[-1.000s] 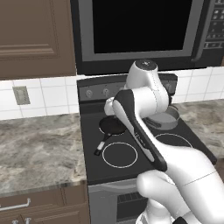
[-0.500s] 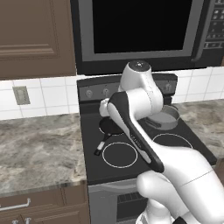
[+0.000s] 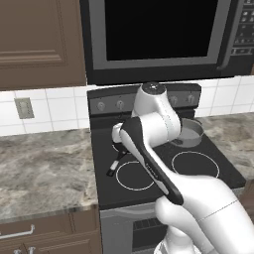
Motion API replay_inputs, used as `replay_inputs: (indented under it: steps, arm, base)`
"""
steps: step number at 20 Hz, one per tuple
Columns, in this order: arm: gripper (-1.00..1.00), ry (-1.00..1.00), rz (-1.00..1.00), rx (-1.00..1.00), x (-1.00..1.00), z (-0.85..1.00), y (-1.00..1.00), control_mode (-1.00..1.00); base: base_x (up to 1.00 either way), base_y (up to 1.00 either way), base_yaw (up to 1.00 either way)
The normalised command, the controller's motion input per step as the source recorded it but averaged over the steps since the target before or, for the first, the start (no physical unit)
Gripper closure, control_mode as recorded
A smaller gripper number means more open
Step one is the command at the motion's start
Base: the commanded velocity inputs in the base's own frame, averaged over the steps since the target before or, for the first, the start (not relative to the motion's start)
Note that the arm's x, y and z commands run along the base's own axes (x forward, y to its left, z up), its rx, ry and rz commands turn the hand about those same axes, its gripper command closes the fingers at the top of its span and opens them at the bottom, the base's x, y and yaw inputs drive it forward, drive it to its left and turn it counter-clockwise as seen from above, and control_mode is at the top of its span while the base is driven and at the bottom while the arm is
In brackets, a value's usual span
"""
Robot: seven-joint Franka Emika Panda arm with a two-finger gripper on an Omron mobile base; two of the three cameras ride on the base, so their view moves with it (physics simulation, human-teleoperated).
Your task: Move the pot and pan from the stove into the sink.
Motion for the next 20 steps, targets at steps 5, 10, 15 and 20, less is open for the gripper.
replay_inputs:
  steps: [5,10,15,20]
  arm:
    - [-1.0,-0.03,-0.04,0.01,-0.04,-0.42,0.03,-1.0]
    - [-1.0,-0.02,-0.06,0.0,0.04,-0.32,0.09,-1.0]
    - [-1.0,-0.02,-0.07,0.0,0.16,-0.3,0.13,-1.0]
    - [-1.0,-0.01,-0.07,0.0,0.25,-0.27,0.13,-1.0]
  base:
    - [0.0,0.0,0.0]
    - [0.0,0.0,0.0]
    - [0.0,0.0,0.0]
    - [0.0,0.0,0.0]
